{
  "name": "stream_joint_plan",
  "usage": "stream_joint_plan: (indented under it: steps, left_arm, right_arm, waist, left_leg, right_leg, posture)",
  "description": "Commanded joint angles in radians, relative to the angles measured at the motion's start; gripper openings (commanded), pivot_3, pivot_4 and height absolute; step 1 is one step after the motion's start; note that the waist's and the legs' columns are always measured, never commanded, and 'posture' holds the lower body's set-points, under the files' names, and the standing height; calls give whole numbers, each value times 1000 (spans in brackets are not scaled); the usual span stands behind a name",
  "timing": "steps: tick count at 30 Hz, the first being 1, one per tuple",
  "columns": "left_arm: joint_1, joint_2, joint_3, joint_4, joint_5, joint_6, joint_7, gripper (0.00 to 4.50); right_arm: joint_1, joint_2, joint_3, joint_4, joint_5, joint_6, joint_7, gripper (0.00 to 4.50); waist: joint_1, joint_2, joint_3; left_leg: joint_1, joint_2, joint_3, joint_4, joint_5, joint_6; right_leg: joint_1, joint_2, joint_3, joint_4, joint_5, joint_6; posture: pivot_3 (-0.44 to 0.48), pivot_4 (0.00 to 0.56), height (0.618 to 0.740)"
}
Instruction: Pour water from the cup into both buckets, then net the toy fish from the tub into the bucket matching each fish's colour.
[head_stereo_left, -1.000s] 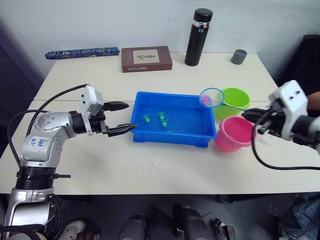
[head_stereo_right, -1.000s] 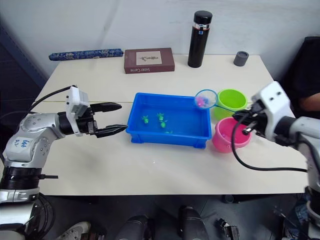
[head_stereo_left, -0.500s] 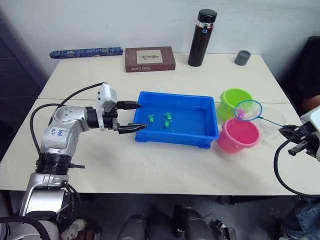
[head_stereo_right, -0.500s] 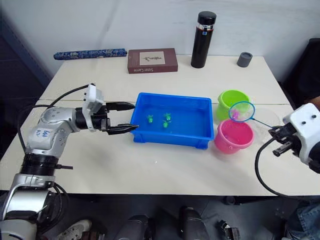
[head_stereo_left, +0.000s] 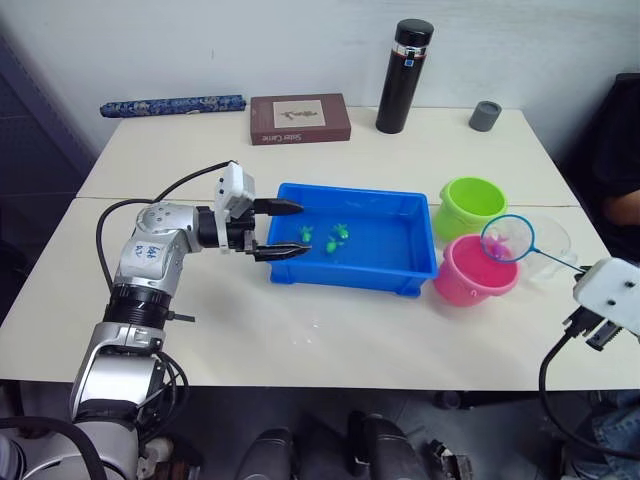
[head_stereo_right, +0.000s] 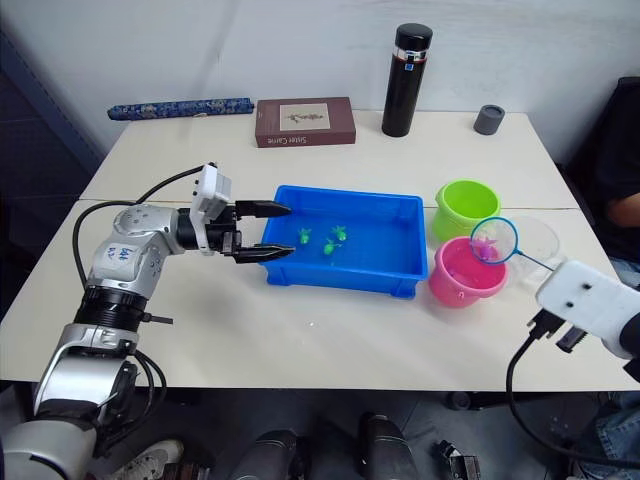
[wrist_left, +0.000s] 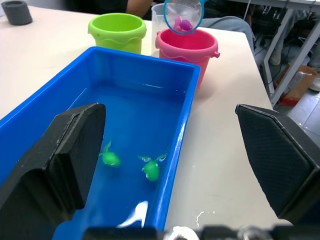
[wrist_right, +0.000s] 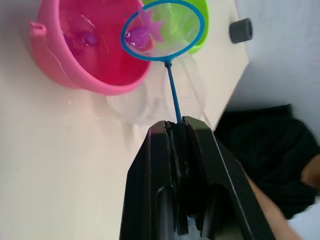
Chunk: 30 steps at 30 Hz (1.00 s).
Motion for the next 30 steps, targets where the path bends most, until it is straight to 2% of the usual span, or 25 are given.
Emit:
stream_joint_plan:
  steps: [1,14,30]
  left_arm:
    - [-31,-4,8,8,3,-24,-22,4483]
    - [-6,-2,3,-24,8,-17,-46,4483]
    - [-11,-4,8,-18,11,-14,-55,4483]
  right_arm:
    - [12,-13,-32,-28,-130,-109,-19,0]
    - [100,106,9,41,-465,-439,-130,0]
    - [103,295,54,-5,-738,-620,-301,0]
  waist:
    - [0,0,0]
    - [0,0,0]
    - [-1,0,0]
  left_leg:
    - [0,0,0,0,0,0]
    - [0,0,1,1,0,0]
    - [1,0,1,1,0,0]
  right_leg:
    - [0,0,0,0,0,0]
    - [0,0,1,1,0,0]
    - [1,1,2,2,0,0]
  posture:
    - [0,150,740]
    - [0,150,740]
    - [0,150,740]
